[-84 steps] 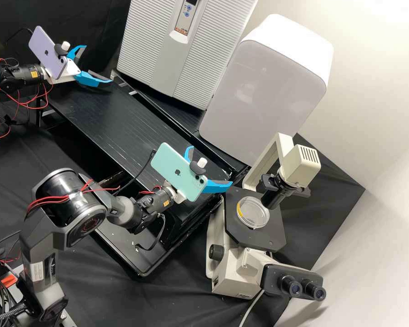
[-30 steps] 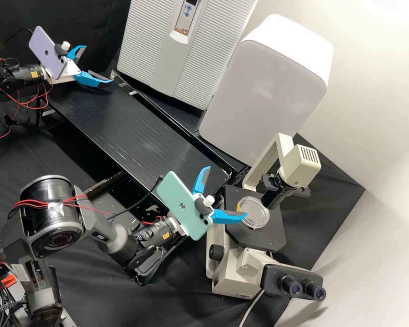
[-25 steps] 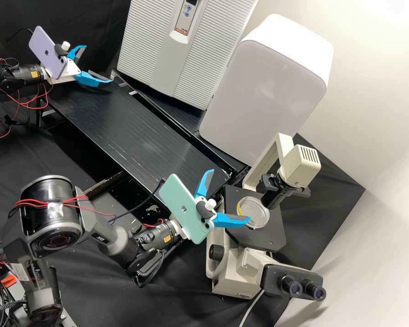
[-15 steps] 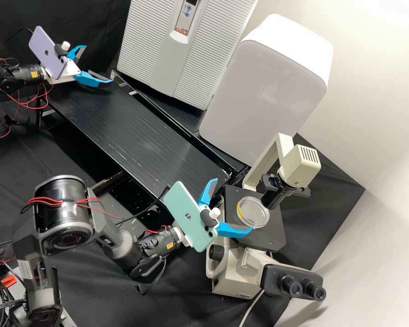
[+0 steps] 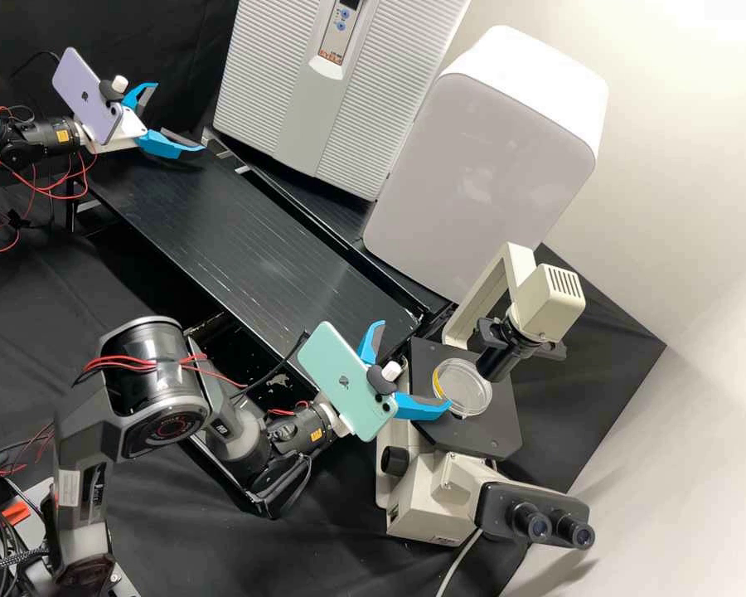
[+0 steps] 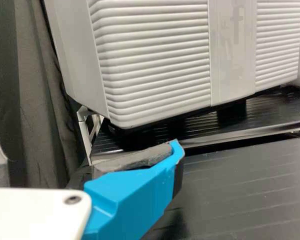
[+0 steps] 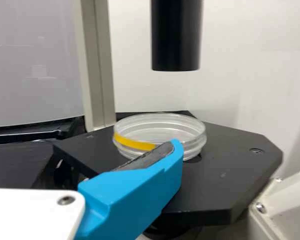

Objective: Place the petri dish on the bench

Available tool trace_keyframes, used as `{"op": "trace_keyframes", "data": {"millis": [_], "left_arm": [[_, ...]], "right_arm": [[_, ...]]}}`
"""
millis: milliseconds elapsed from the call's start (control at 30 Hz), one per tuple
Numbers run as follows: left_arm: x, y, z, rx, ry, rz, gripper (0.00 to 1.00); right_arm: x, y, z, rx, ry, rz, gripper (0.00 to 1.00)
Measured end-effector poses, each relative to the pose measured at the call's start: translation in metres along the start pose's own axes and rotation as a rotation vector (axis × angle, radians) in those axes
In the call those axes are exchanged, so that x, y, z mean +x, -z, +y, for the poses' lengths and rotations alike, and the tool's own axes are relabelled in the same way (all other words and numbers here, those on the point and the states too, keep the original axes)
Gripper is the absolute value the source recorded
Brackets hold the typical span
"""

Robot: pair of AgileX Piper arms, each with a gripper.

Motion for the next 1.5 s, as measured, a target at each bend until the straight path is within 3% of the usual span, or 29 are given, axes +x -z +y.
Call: {"op": "trace_keyframes", "data": {"millis": [367, 533, 733, 967, 1167, 1500], "left_arm": [[0.0, 0.0, 0.0, 0.0, 0.0, 0.0, 1.0], [0.0, 0.0, 0.0, 0.0, 0.0, 0.0, 1.0], [0.0, 0.0, 0.0, 0.0, 0.0, 0.0, 1.0], [0.0, 0.0, 0.0, 0.0, 0.0, 0.0, 1.0], [0.0, 0.0, 0.0, 0.0, 0.0, 0.0, 1.0], [0.0, 0.0, 0.0, 0.0, 0.0, 0.0, 1.0]], "right_arm": [[-0.006, -0.013, 0.015, 0.006, -0.055, -0.05, 1.0], [-0.013, -0.015, 0.025, 0.047, -0.094, -0.062, 1.0], [-0.018, -0.024, 0.035, 0.064, -0.123, -0.096, 1.0], [-0.003, -0.02, 0.039, 0.045, -0.112, -0.066, 1.0], [0.012, -0.015, 0.031, -0.01, -0.053, -0.073, 1.0], [0.016, -0.013, 0.032, -0.044, -0.044, -0.074, 1.0]]}}
